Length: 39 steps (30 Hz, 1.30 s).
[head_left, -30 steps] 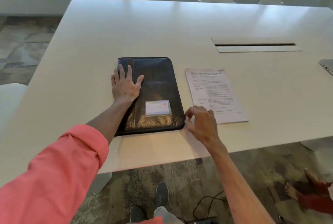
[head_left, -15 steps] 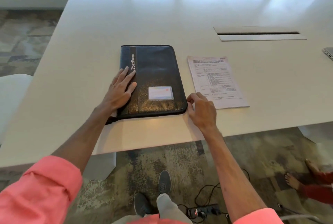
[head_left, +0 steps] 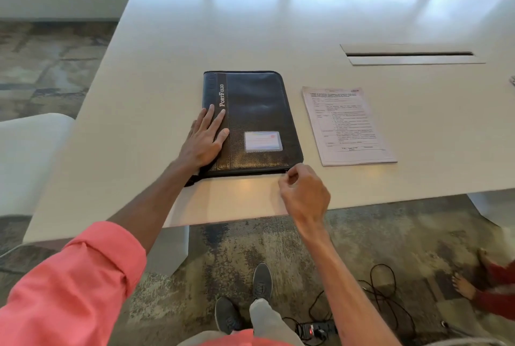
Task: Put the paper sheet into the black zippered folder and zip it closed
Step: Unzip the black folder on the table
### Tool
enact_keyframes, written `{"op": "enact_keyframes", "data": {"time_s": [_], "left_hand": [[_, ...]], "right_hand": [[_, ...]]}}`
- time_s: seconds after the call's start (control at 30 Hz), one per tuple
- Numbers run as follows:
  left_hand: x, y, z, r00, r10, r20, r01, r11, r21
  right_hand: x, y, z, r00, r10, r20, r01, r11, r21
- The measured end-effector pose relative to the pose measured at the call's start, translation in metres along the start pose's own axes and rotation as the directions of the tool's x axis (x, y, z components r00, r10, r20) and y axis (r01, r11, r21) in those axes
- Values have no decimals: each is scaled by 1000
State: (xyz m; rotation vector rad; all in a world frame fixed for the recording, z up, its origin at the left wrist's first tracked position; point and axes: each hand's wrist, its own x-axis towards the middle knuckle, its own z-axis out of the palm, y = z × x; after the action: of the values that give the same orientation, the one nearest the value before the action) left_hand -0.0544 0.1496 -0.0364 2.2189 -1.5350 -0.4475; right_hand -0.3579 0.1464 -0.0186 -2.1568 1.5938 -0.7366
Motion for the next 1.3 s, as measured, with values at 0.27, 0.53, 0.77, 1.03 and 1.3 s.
{"op": "enact_keyframes", "data": {"time_s": [0.27,0.53,0.77,1.03,1.3], "left_hand": [[1,2,-4,998,-29,63,32,999,-43],[5,1,-2,995,-26,94,33,997,-71],[8,-2,-6,991,-14,135,26,996,-86],[13,-7,-1,991,-13,133,25,996,-88],[12,-7,0,991,-23,129,33,996,-81]], "right_hand": [[-27,-55,38,998,-68,14,67,995,69],[-45,-105,69,990,-124,70,116,987,109],[-54,-116,84,990,-121,67,112,986,125],[-54,-126,91,991,-132,35,128,985,113],[-65,-133,98,967,-246,61,241,967,77]]}}
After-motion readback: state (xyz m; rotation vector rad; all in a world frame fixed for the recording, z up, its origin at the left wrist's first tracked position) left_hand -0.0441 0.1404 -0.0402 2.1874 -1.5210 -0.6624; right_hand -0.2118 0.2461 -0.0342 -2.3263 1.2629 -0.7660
